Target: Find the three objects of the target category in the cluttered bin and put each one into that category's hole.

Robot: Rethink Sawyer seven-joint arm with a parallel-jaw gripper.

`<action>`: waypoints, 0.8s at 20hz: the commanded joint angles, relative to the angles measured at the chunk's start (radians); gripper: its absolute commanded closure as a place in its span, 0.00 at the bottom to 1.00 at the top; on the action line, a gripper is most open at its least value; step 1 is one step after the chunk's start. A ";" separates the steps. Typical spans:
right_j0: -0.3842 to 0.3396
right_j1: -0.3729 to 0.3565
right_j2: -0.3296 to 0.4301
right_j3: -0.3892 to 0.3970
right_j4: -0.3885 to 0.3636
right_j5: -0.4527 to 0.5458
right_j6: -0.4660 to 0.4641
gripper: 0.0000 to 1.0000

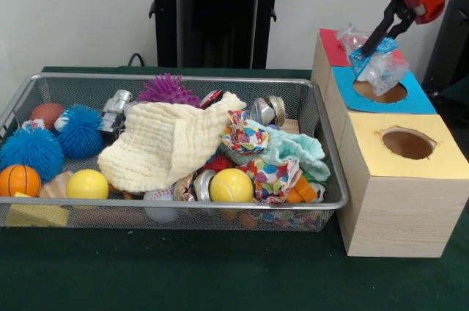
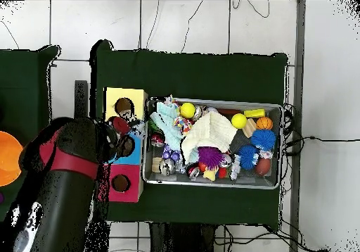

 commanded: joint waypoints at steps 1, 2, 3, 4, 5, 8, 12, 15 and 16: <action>-0.001 0.062 0.127 0.093 -0.078 0.081 -0.077 1.00; 0.003 0.065 0.129 0.095 -0.081 0.087 -0.078 1.00; 0.006 0.070 0.132 0.092 -0.082 0.094 -0.079 1.00; 0.009 0.073 0.135 0.092 -0.086 0.098 -0.081 1.00; 0.011 0.076 0.137 0.092 -0.087 0.101 -0.080 1.00; 0.022 0.083 0.135 0.094 -0.095 0.112 -0.073 1.00; 0.028 0.090 0.136 0.102 -0.104 0.104 -0.067 1.00; 0.034 0.106 0.140 0.099 -0.102 0.111 -0.056 1.00; 0.037 0.111 0.142 0.095 -0.102 0.116 -0.054 1.00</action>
